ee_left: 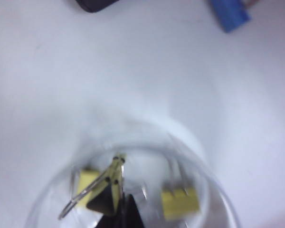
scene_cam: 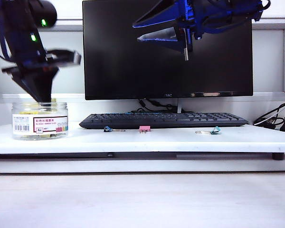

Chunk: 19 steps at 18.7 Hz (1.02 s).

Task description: Take the clips out of the round transparent plastic box and place them on the table.

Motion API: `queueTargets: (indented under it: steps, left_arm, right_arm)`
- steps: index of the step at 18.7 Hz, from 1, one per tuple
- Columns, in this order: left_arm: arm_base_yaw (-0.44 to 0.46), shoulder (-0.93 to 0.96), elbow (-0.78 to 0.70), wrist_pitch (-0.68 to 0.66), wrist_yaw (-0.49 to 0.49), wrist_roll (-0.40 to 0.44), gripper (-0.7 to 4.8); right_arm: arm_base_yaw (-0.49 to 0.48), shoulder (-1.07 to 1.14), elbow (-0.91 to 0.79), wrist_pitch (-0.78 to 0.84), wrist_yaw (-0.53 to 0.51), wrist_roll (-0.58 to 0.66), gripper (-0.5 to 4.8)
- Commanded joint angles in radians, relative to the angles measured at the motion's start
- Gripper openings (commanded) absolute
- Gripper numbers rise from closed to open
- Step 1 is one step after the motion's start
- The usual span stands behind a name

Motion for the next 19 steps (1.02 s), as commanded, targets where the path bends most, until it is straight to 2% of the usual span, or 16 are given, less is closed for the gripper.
queueTargets:
  steps: [1,2,4,5,6,8,12,15,19]
  left_arm:
    - [0.001,-0.064,0.004,-0.029,0.007,-0.006,-0.06]
    - [0.0,-0.098,0.005,-0.032,0.019,-0.016,-0.06]
    - [-0.007,-0.136,0.007,-0.037,0.113,-0.031,-0.06]
    - [-0.019,-0.15,0.007,-0.036,0.173,-0.035,-0.06]
    - [-0.05,-0.155,0.007,-0.036,0.186,-0.035,-0.06]
    - [-0.128,-0.153,-0.001,-0.006,0.179,-0.035,-0.06]
    - [-0.227,-0.097,-0.021,0.079,0.137,-0.055,-0.06]
    - [-0.228,0.02,-0.021,0.087,0.134,-0.098,-0.06]
    - [-0.229,0.086,-0.02,0.148,0.138,-0.099,-0.06]
  right_arm:
    - [0.002,-0.005,0.005,0.009,-0.008,-0.005,1.48]
    - [0.002,-0.005,0.005,0.01,-0.008,-0.005,1.48]
    - [0.002,-0.005,0.005,0.01,-0.008,-0.007,1.48]
    - [-0.001,-0.005,0.005,0.016,-0.007,-0.013,1.48]
    - [-0.013,-0.005,0.005,0.025,-0.006,-0.013,1.48]
    - [-0.049,-0.005,0.005,0.029,-0.009,-0.009,1.48]
    - [-0.127,-0.006,0.005,0.028,-0.058,0.007,1.48]
    - [-0.143,-0.005,0.005,-0.012,-0.098,0.004,1.48]
    - [-0.143,-0.005,0.005,-0.152,-0.055,-0.13,1.48]
